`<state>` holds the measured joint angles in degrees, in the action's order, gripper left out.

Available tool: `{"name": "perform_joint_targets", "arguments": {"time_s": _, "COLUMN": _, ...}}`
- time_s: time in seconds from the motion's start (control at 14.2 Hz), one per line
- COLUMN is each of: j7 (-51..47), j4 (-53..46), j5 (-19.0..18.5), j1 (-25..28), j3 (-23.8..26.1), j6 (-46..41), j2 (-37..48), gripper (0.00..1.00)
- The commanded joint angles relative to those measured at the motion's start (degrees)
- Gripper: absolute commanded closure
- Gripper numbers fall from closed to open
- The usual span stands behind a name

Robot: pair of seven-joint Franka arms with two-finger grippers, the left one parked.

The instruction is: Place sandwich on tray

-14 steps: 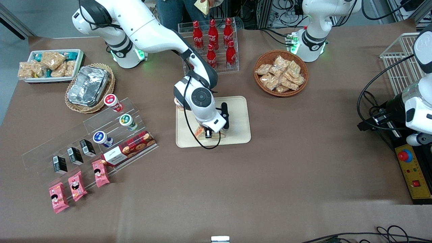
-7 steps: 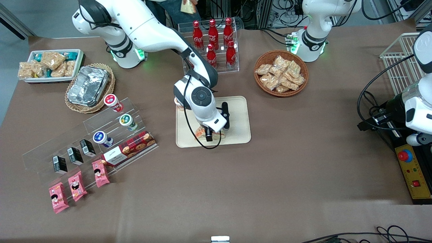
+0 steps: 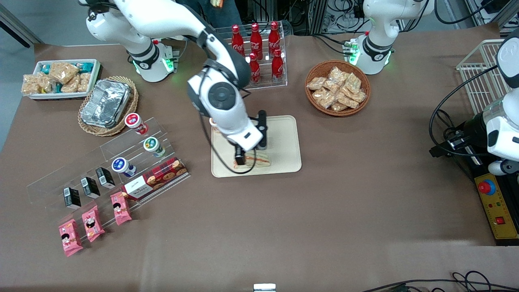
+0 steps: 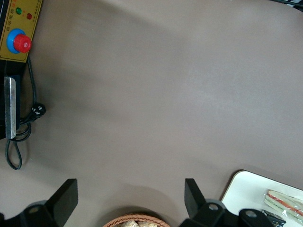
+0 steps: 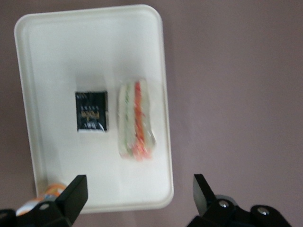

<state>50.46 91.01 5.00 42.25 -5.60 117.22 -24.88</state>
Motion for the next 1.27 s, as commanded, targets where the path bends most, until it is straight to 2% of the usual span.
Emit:
{"name": "perform_joint_targets", "arguments": {"time_s": 0.0, "j7": -0.36, "j4": 0.31, "j5": 1.51, "j1": -6.63, "j3": 0.24, "j6": -5.23, "j2": 5.44, "gripper": 0.01}}
{"name": "perform_joint_targets", "arguments": {"time_s": 0.21, "j7": -0.45, "j4": -0.13, "j5": 1.51, "j1": -13.57, "j3": 0.24, "j6": -9.89, "j2": 9.75, "gripper": 0.01}}
{"name": "perform_joint_targets", "arguments": {"time_s": 0.49, "j7": -0.45, "j4": -0.13, "j5": 1.77, "j1": -24.2, "j3": 0.15, "j6": -10.08, "j2": 10.29, "gripper": 0.01}}
{"name": "perform_joint_targets", "arguments": {"time_s": 0.56, "j7": -0.63, "j4": -0.13, "j5": 2.9, "j1": -27.01, "j3": 0.23, "j6": -9.73, "j2": 10.21, "gripper": 0.01}}
{"name": "perform_joint_targets", "arguments": {"time_s": 0.78, "j7": -3.42, "j4": -0.13, "j5": 11.76, "j1": -36.06, "j3": 0.15, "j6": -9.38, "j2": 10.03, "gripper": 0.01}}
{"name": "perform_joint_targets", "arguments": {"time_s": 0.92, "j7": -8.6, "j4": -0.04, "j5": 12.49, "j1": -39.33, "j3": 0.06, "j6": -10.08, "j2": 10.29, "gripper": 0.01}}
{"name": "perform_joint_targets", "arguments": {"time_s": 1.06, "j7": -18.15, "j4": 0.04, "j5": 12.06, "j1": -41.18, "j3": -0.2, "j6": -11.39, "j2": 11.26, "gripper": 0.01}}
{"name": "perform_joint_targets", "arguments": {"time_s": 1.2, "j7": -31.84, "j4": 0.22, "j5": 9.35, "j1": -41.37, "j3": -1.34, "j6": -15.42, "j2": 13.27, "gripper": 0.01}}
